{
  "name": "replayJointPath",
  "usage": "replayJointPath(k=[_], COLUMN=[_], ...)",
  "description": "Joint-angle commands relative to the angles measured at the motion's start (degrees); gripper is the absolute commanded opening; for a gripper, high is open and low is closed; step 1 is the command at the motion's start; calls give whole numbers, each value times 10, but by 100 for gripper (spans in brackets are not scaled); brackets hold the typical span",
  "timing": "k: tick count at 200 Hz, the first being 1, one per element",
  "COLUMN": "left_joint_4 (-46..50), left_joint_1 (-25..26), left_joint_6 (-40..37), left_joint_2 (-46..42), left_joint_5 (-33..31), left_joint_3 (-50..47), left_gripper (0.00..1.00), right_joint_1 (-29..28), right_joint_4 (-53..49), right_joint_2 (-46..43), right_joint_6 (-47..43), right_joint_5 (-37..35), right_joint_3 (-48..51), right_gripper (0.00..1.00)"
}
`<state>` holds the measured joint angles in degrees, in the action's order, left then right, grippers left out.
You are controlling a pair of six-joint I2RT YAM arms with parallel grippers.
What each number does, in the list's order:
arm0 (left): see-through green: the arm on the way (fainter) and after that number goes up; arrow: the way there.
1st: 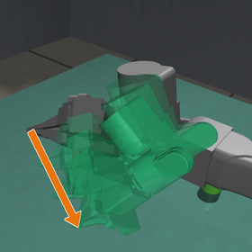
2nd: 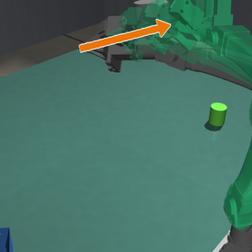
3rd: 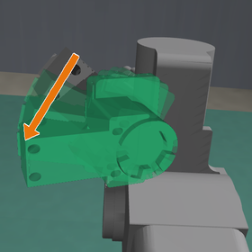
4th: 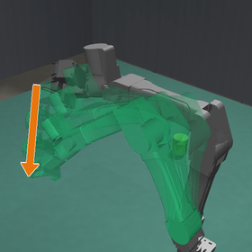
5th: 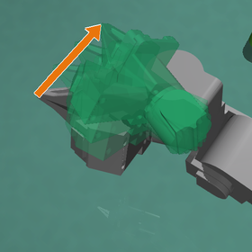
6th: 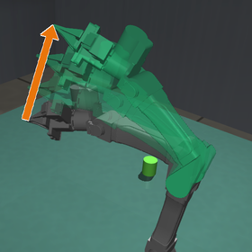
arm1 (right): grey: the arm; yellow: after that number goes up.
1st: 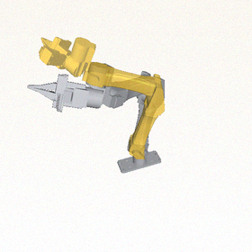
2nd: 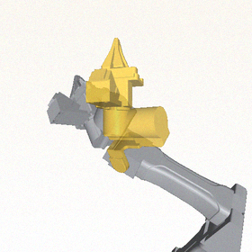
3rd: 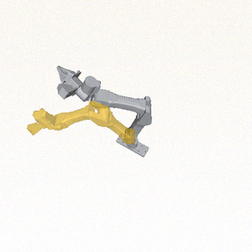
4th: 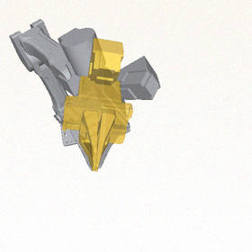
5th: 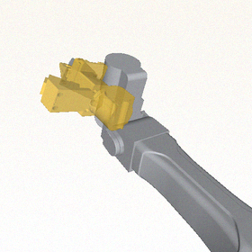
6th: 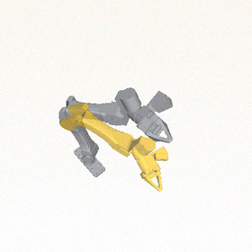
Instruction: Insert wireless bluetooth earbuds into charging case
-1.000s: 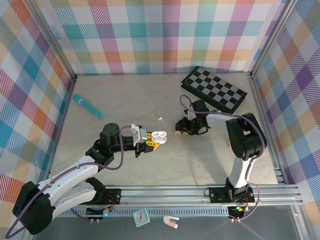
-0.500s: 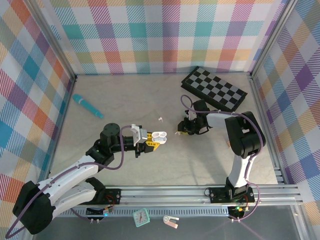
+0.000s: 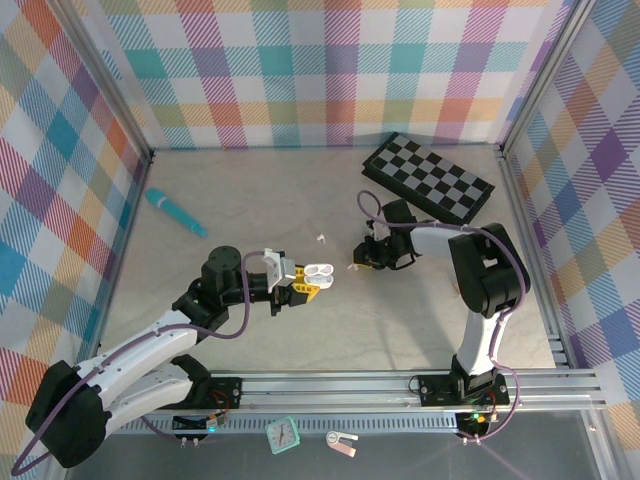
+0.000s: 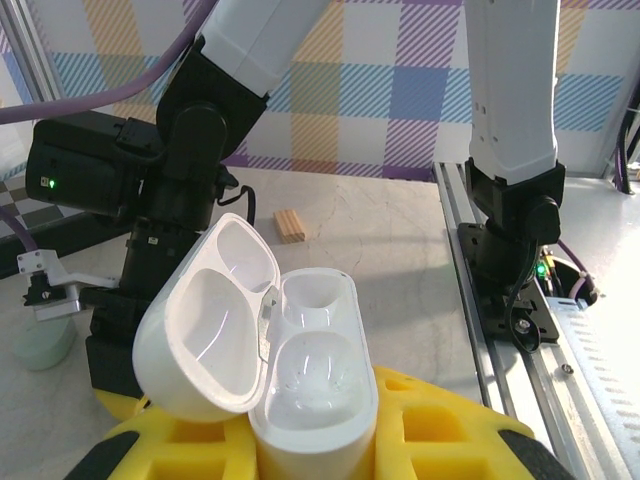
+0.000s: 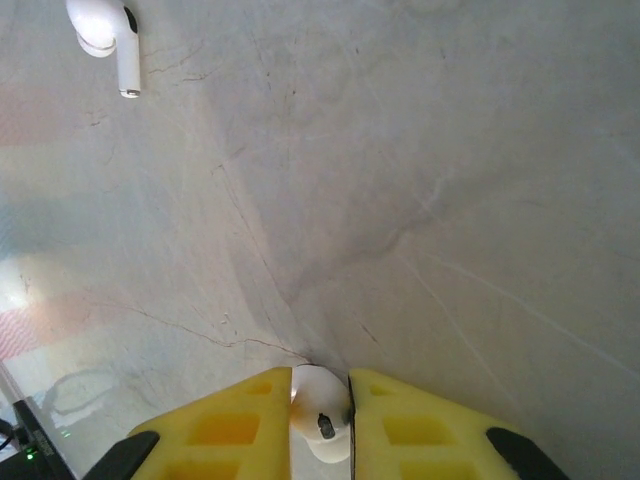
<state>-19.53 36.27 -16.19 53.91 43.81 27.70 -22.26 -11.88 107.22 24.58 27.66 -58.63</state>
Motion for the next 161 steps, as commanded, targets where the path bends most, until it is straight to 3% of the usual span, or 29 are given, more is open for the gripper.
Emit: replayJointPath(k=[1, 75, 161], left_joint_4=[3, 7, -46], left_joint_1=[1, 1, 14], left_joint_6=[-13, 4, 76], left_joint_2=[5, 68, 208], left_joint_5=[-9, -81, -61], left_joint_3=[17, 29, 79], left_gripper=[17, 17, 17], right_joint_1=[-8, -12, -63], right_joint_4=[-25, -116, -220], right_joint_2=[-30, -178, -321], right_joint_6=[-17, -59, -81], right_joint_5=[-25, -118, -199], right_joint_3=[3, 11, -43], right_gripper=[20, 20, 21])
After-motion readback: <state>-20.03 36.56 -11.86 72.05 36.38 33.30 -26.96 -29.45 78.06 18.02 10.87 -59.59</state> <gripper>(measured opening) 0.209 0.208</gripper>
